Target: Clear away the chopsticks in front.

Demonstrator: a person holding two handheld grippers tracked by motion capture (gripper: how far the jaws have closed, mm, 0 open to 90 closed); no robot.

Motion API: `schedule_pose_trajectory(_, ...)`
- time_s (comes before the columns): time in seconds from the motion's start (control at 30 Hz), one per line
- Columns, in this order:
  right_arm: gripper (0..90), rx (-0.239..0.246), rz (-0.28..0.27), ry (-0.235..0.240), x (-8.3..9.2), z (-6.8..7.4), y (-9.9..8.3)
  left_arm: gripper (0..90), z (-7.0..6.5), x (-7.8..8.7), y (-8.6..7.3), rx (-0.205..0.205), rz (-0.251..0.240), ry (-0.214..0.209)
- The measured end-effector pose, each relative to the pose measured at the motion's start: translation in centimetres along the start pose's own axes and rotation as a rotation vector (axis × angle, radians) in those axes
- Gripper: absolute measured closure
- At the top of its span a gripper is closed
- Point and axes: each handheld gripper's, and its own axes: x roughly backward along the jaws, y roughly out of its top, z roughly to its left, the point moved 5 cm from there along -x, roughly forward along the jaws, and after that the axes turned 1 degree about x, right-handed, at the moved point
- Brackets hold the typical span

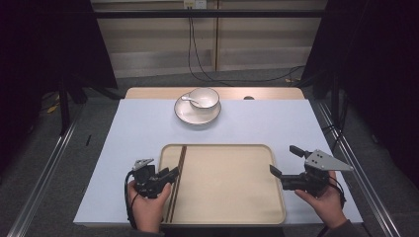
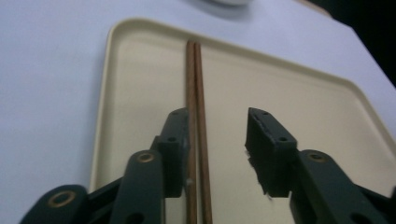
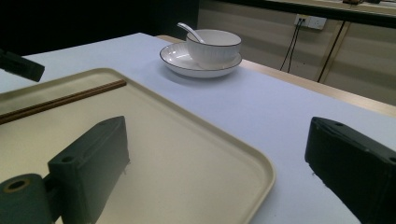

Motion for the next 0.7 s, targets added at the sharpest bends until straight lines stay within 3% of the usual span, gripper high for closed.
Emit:
schedule_pose_trajectory(0.1, 5.9, 0.002, 0.002, -0.001, -0.1, 0.0, 0.0, 52.9, 0.1, -0.2, 0.7, -0.043, -0.002, -0.008)
schedule_pose_trajectory(0.23, 5.8, 0.006, 0.004, 0.003, 0.0, 0.1, -0.1, 43.6, 0.0, -0.3, 1.5, -0.051, -0.029, -0.045)
schedule_pose_trajectory(0.37, 5.8, 0.001, 0.006, -0.001, 0.0, 0.0, -0.1, 36.2, 0.1, -0.1, 2.3, -0.069, -0.042, -0.052)
schedule_pose_trajectory(0.5, 5.8, 0.002, 0.008, 0.003, 0.1, 0.1, -0.1, 25.0, 0.4, 0.2, 3.3, -0.131, -0.086, -0.057)
schedule_pose_trajectory(0.7, 5.8, 0.005, 0.005, 0.006, 0.1, 0.0, -0.1, 17.2, 0.2, 0.5, 4.6, -0.193, -0.110, -0.078)
